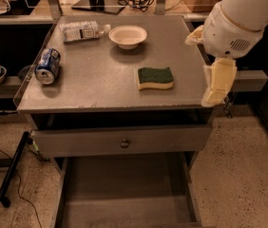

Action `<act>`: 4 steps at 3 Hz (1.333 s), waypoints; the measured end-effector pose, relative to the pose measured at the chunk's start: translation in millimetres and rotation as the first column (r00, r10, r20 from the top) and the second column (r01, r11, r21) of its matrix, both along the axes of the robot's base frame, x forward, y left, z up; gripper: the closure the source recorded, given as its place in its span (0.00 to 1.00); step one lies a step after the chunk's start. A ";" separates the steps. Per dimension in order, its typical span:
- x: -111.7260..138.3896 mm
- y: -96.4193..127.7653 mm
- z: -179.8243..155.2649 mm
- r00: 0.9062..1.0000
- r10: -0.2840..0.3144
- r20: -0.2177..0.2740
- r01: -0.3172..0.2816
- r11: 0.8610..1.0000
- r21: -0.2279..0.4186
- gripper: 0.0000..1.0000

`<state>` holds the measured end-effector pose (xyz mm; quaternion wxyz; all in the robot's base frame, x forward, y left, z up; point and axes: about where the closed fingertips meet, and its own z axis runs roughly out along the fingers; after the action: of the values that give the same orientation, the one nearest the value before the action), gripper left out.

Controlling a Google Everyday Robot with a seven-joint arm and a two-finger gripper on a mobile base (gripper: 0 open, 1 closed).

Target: Place sponge into middle drawer

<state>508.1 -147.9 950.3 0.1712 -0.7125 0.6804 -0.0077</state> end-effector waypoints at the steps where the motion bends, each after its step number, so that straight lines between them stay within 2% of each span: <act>1: 25.3 13.5 -15.0 1.000 0.023 -0.008 -0.023 0.999 0.035 0.00; 3: 77.5 57.9 -50.8 0.993 0.103 -0.062 -0.099 0.992 0.075 0.00; 4: 82.4 60.0 -55.6 0.992 0.108 -0.061 -0.103 0.991 0.089 0.00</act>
Offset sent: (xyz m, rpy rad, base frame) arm 0.0881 0.0613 -0.0544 0.0714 0.0742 0.1128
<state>590.5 -87.9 894.7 0.1793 -0.7393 0.6468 0.0537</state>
